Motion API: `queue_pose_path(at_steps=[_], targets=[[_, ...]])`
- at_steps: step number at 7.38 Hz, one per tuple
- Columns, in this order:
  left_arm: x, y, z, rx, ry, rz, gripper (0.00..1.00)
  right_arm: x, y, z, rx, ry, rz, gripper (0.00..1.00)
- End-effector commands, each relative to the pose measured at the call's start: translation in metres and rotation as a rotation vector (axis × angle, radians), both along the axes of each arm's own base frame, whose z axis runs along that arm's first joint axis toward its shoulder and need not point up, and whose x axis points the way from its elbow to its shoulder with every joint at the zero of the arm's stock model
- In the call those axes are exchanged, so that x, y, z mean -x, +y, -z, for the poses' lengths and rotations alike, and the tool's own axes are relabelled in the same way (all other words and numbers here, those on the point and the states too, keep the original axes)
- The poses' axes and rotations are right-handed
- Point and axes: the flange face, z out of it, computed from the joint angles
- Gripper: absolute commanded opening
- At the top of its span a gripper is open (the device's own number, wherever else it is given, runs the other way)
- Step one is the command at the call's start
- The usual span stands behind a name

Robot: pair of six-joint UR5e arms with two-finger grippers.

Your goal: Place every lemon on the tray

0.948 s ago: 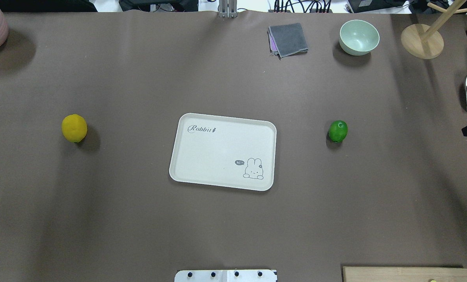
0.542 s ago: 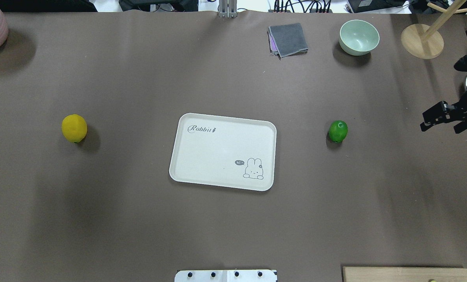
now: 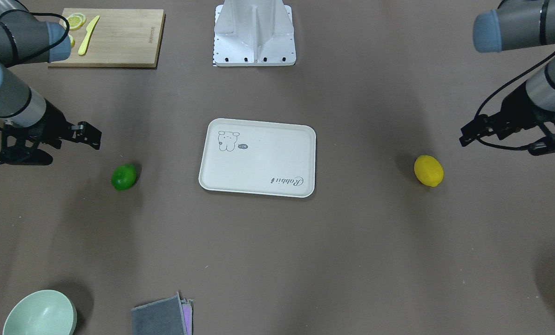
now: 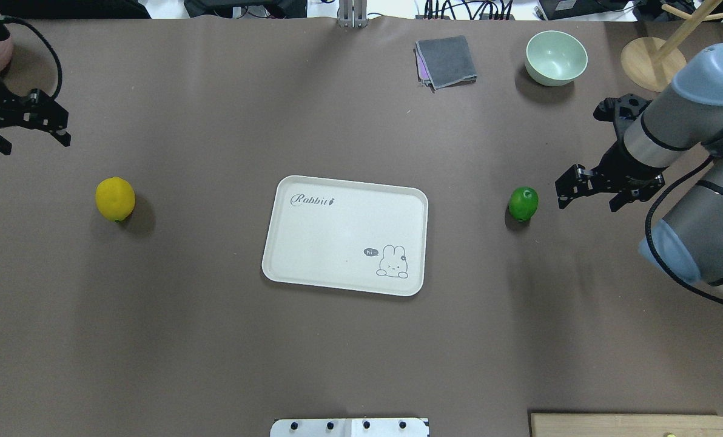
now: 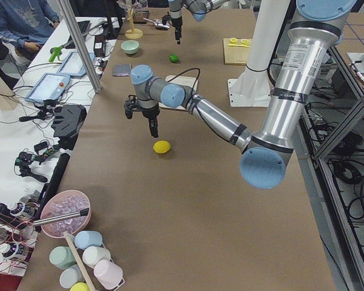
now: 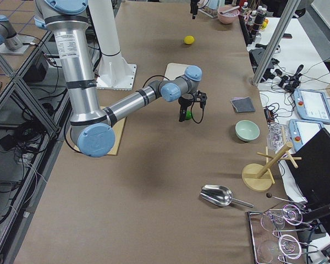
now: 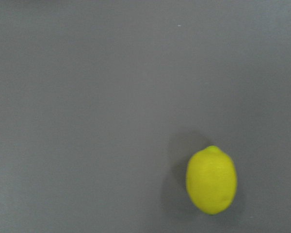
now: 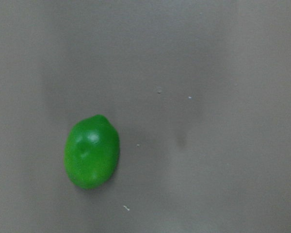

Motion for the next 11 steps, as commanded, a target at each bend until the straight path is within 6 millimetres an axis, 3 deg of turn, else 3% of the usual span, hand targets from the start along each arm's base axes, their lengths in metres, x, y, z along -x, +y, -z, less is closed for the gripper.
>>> queue_pose_path(at_steps=[1,3,4,7,9,11], targets=[[-0.038,0.005,0.015,-0.038,-0.013,-0.056,0.98,0.044,-0.014,0.013,-0.02,0.016,0.023,0.99],[-0.043,0.002,-0.011,-0.063,0.002,-0.051,0.97,0.072,-0.022,-0.007,-0.068,-0.028,0.046,0.98],[-0.043,0.001,-0.029,-0.039,-0.007,-0.044,0.97,0.078,-0.027,-0.018,-0.076,-0.041,0.04,0.98],[-0.076,0.003,-0.092,-0.054,0.011,-0.001,0.97,0.083,-0.025,-0.027,-0.065,-0.033,0.035,0.94],[-0.099,0.007,-0.105,-0.022,0.03,0.026,0.97,0.085,-0.028,-0.033,-0.057,-0.023,0.034,0.77],[-0.117,0.02,-0.111,-0.015,0.017,0.064,0.97,0.091,-0.034,-0.026,-0.061,-0.028,0.033,0.72]])
